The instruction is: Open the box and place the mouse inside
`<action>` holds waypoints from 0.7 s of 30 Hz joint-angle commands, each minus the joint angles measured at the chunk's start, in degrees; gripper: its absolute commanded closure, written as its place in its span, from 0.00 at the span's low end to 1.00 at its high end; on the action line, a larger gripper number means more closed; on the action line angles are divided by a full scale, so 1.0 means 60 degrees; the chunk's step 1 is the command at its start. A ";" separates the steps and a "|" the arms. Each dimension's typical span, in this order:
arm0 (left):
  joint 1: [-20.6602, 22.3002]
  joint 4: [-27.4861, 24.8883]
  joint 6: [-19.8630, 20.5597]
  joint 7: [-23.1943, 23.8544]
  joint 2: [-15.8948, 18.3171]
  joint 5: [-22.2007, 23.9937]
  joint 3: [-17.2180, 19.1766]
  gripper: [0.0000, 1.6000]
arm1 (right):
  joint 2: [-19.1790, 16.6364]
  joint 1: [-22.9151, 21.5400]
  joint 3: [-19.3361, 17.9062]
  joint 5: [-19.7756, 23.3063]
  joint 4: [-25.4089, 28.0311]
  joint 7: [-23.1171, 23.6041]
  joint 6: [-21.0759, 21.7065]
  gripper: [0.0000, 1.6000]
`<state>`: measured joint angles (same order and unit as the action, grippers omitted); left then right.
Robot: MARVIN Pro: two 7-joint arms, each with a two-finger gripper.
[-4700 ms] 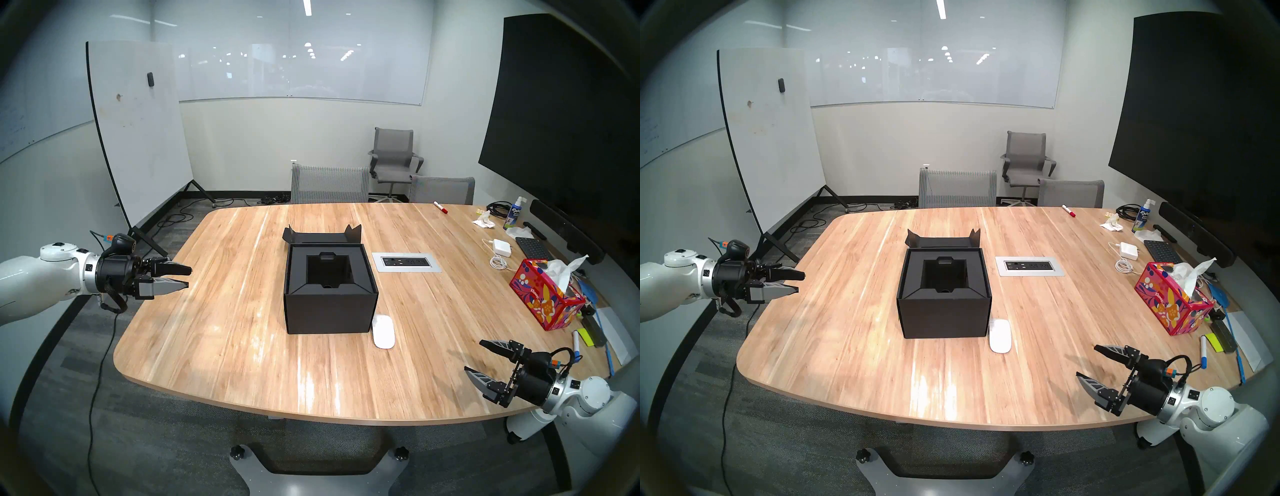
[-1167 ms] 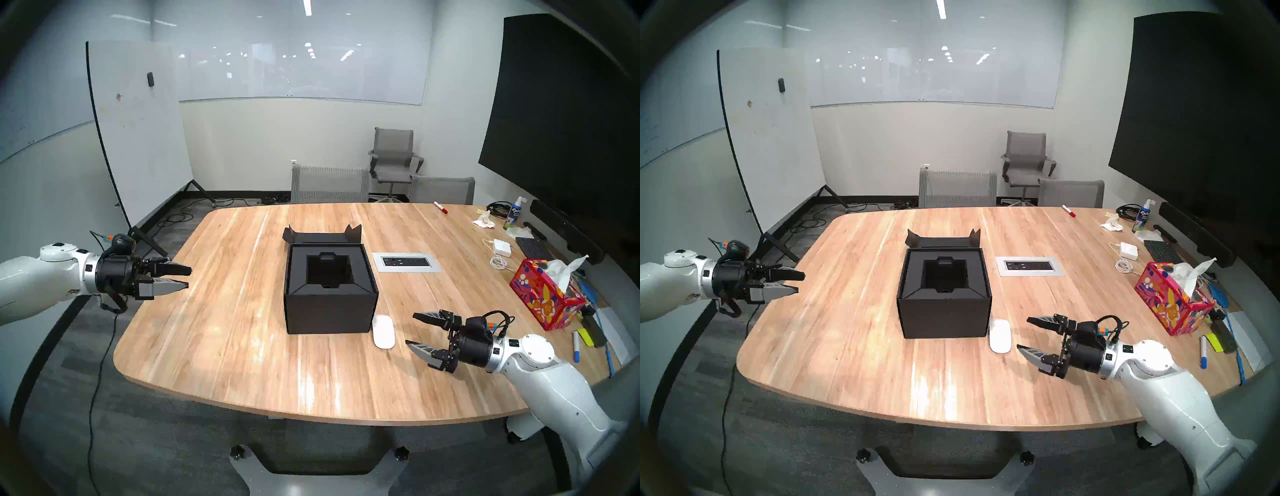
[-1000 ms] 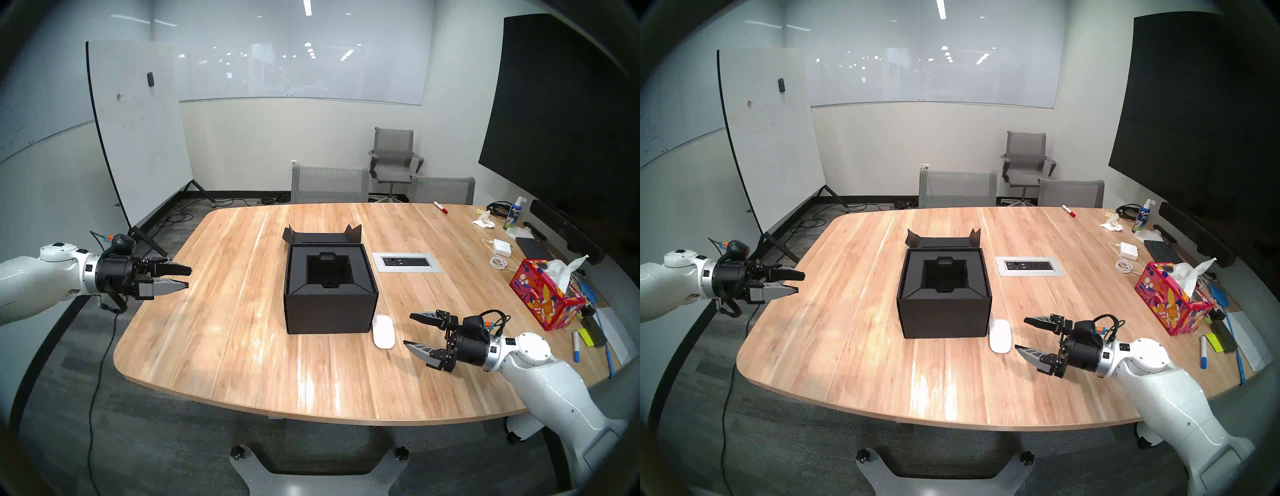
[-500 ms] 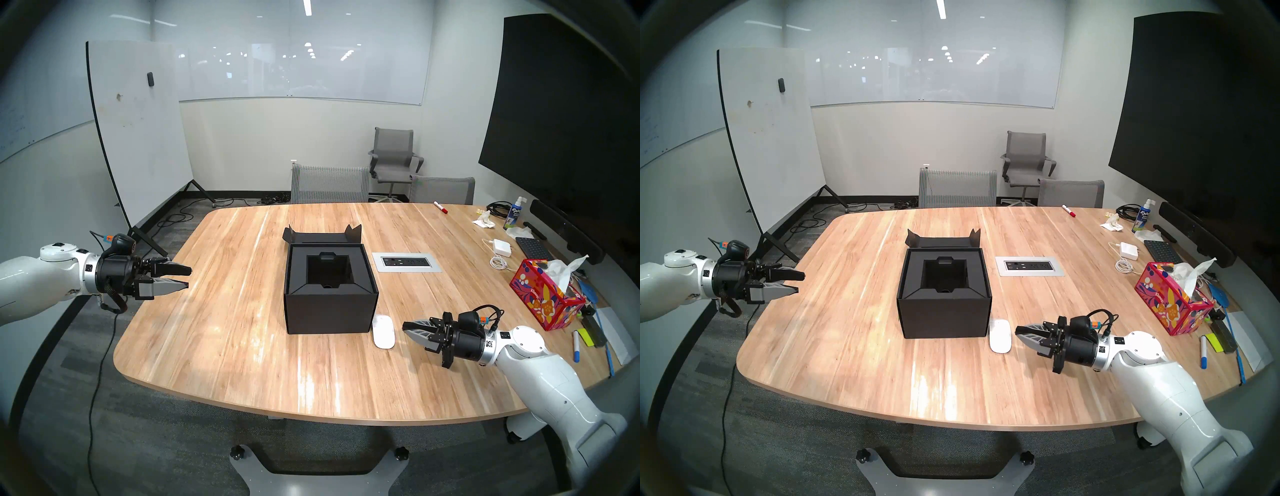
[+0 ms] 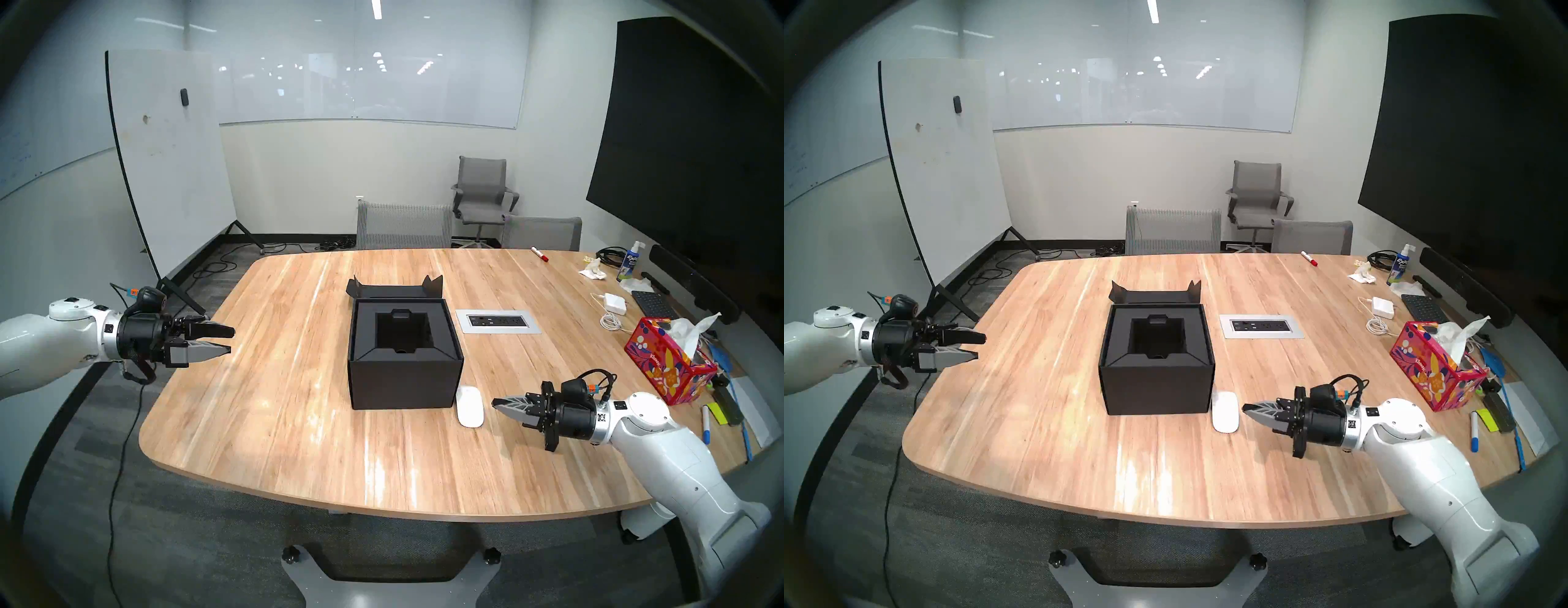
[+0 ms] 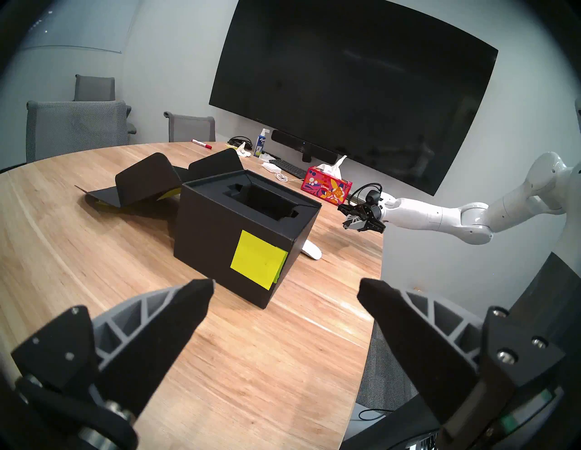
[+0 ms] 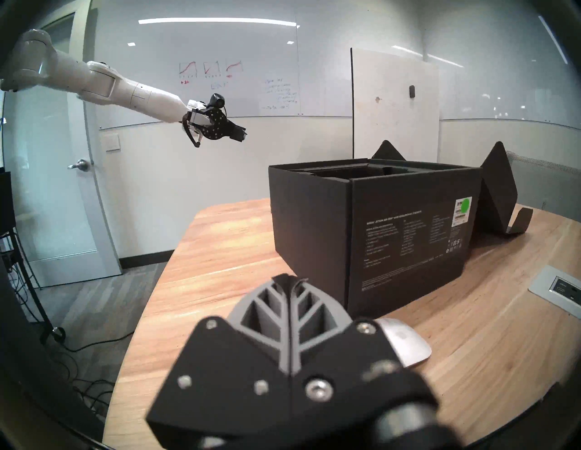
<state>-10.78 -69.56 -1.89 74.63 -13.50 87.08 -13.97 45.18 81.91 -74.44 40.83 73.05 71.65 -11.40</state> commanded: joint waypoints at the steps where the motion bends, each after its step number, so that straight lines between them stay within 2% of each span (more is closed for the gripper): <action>1: 0.0108 -0.0024 0.0022 -0.0002 -0.0023 0.0083 0.0106 0.00 | -0.0127 -0.0085 -0.0010 -0.0029 0.0235 0.0101 0.0093 1.00; 21: 0.0107 -0.0024 0.0023 -0.0001 -0.0023 0.0082 0.0106 0.00 | -0.0084 -0.0341 -0.0105 -0.0317 0.0107 0.0093 0.0467 1.00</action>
<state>-10.78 -69.56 -1.85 74.63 -13.50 87.08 -13.97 44.63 80.96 -74.57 38.84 73.37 72.50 -8.48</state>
